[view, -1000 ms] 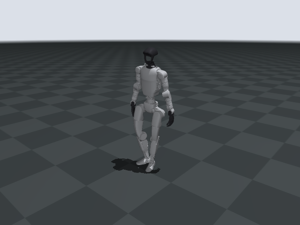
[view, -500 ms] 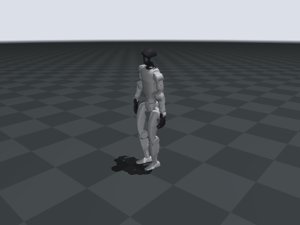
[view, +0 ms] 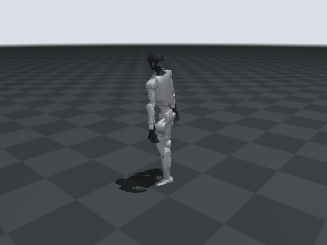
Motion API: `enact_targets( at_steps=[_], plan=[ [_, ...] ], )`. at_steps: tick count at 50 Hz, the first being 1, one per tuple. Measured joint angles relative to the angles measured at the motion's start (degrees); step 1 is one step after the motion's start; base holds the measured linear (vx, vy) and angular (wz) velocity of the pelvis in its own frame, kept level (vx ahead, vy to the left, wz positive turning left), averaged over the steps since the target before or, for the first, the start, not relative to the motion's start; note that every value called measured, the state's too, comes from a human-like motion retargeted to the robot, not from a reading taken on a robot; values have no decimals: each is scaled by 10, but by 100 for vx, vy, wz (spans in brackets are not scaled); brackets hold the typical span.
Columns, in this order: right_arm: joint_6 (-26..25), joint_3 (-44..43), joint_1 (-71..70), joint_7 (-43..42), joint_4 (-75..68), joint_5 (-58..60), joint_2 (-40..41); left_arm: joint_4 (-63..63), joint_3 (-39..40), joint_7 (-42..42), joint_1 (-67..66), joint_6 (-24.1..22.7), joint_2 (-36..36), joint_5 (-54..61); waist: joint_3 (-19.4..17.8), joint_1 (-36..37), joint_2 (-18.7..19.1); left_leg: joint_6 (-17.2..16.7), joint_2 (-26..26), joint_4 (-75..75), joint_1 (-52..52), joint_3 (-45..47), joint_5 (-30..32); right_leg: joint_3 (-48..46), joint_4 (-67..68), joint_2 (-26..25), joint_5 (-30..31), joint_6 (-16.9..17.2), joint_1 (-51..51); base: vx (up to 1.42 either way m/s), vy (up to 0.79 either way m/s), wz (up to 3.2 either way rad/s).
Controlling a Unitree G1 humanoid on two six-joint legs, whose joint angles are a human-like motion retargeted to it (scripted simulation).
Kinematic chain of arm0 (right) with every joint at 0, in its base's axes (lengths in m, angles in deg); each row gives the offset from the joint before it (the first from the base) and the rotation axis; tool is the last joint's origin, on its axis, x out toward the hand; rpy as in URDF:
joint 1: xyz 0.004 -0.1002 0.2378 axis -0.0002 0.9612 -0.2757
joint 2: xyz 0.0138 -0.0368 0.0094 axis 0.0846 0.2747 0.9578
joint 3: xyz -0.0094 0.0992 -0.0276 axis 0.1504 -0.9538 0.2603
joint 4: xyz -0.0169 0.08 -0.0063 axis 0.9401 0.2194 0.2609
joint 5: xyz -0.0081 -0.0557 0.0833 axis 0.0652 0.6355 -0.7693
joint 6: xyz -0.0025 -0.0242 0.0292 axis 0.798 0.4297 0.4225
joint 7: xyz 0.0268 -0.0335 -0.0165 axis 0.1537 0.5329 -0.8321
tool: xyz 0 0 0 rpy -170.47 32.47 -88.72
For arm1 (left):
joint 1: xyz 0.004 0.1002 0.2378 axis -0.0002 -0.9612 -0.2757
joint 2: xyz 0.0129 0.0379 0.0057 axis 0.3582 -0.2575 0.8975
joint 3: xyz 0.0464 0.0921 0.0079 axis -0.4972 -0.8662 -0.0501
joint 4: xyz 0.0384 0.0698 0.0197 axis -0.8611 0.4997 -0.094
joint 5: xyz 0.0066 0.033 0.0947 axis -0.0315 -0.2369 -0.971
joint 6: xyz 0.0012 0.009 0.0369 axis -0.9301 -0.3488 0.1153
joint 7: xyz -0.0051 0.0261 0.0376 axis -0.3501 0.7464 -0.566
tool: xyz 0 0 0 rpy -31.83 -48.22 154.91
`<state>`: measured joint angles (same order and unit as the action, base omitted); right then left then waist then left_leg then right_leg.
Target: In place motions
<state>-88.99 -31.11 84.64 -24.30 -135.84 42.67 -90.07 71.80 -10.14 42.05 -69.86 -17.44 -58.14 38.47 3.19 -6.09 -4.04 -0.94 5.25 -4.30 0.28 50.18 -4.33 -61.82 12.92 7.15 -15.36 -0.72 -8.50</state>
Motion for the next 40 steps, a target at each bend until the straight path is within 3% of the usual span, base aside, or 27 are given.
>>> enact_targets(
  at_steps=[4,8,12,16,18,23,24,25,27,32,37,40],
  plan=[
    [-4,3,-4,-3,-15,-3,4,-2,0,8,0,-1,-2,0,0,-12,1,-14,-5,-1,-15,71,-8,76,-15,-5,99,-22,-35,-63,22,-146],
    [-7,3,1,4,-28,18,3,7,-8,11,8,5,-13,-3,5,-52,27,-27,7,0,-20,100,-10,136,-21,-29,113,-43,-55,-53,24,-66],
    [-11,-4,8,-6,-50,28,-3,2,-17,13,14,6,-38,-9,18,-83,60,-41,22,6,-22,123,-15,216,-8,-48,99,-42,-81,-43,26,-53],
    [-21,-13,17,-12,-78,17,-7,-15,-26,32,14,0,-68,-8,31,-102,73,-48,38,47,-43,148,-32,222,-40,-63,81,-56,-62,-35,22,-40],
    [-26,-25,20,-11,-90,11,-9,-26,-35,38,13,-2,-82,-10,37,-96,60,-24,41,97,-47,142,-34,255,-43,-53,71,-49,-57,-25,21,-53],
    [-32,-32,19,1,-70,11,-9,-49,-64,23,16,-18,-103,10,37,-74,-1,131,92,385,27,40,-45,301,-22,25,60,-32,-46,-24,16,-82],
    [-31,-29,15,1,-60,14,-8,-52,-68,18,18,-23,-104,14,30,-72,-2,137,101,429,45,2,-49,309,-20,24,59,-35,-41,-27,17,-90],
    [-30,-27,12,0,-48,16,-7,-54,-73,14,21,-26,-105,17,21,-72,-2,133,106,460,60,-37,-50,318,-19,20,59,-39,-37,-33,21,-119],
    [-23,-17,2,-1,-22,16,-4,-56,-77,6,25,-34,-108,21,-2,-50,-4,111,67,477,97,-124,-46,346,-23,11,68,-48,-26,-37,24,-163],
    [-1,1,-14,14,46,28,1,-56,-73,-6,24,-51,-116,42,-22,-23,-6,100,4,372,91,-111,-61,408,-16,11,75,-56,-30,-27,22,-138],
    [9,12,-19,26,95,29,10,-29,-77,-10,22,-48,-115,40,-35,-11,49,41,-30,183,85,-126,-29,447,-24,-53,77,-58,-25,-18,15,-112],
    [12,11,-18,22,93,19,12,-14,-84,-11,18,-43,-112,28,-35,-30,83,52,-46,131,87,-184,-2,445,-30,-81,75,-56,-19,-6,8,-26]
  ],
)
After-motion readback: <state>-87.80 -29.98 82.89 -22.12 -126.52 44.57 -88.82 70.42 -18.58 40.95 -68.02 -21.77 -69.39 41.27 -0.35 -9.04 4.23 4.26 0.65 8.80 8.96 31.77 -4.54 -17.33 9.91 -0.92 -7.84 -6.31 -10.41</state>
